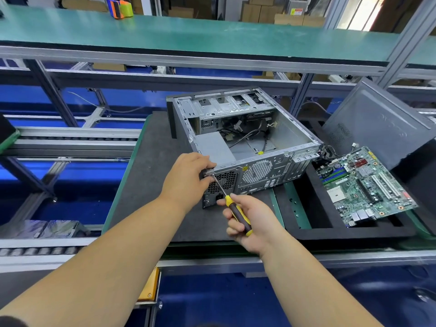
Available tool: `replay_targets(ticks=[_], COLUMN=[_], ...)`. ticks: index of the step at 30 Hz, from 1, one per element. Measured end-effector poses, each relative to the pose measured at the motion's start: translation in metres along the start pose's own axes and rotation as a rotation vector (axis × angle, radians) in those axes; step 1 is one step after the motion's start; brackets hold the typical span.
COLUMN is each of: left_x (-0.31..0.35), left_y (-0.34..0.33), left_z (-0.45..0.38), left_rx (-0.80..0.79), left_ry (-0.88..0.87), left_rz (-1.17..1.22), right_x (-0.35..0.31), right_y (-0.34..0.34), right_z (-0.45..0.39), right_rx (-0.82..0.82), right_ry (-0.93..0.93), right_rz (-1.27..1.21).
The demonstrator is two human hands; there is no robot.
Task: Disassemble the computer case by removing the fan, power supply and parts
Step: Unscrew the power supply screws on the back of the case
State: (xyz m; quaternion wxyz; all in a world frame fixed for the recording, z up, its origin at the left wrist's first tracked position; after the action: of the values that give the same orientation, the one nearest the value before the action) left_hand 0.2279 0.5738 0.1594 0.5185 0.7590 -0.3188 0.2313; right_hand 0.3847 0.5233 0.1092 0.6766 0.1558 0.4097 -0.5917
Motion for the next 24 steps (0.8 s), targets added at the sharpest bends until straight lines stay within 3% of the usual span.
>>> replay_targets(ticks=[2, 5, 11, 16, 24], left_x=[0.001, 0.001, 0.001, 0.001, 0.002], left_y=[0.0, 0.0, -0.001, -0.002, -0.002], left_z=[0.0, 0.0, 0.002, 0.002, 0.003], left_rx=[0.0, 0.001, 0.016, 0.017, 0.028], left_ry=[0.001, 0.002, 0.014, 0.014, 0.001], left_rz=[0.001, 0.002, 0.022, 0.032, 0.045], right_x=[0.002, 0.005, 0.003, -0.003, -0.003], right_y=[-0.008, -0.014, -0.011, -0.011, -0.011], right_z=[0.001, -0.001, -0.004, -0.003, -0.007], right_rx=[-0.145, -0.196, -0.035, 0.074, 0.169], right_ry=[-0.093, -0.097, 0.047, 0.064, 0.091], right_rz=[-0.167, -0.2, 0.081, 0.269, 0.382])
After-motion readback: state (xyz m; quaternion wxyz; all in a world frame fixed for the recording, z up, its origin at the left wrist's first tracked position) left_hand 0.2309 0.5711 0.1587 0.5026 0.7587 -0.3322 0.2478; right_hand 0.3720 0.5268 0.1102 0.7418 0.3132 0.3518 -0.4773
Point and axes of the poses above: each hand's wrist, its own z-axis away from the middle knuckle, its own y-axis out of the back of the hand, x = y × z, the point moved 6 cm from there along -z, towards the middle knuckle, and after that the axes turned 14 degrees about z, right-handed, at the moved point
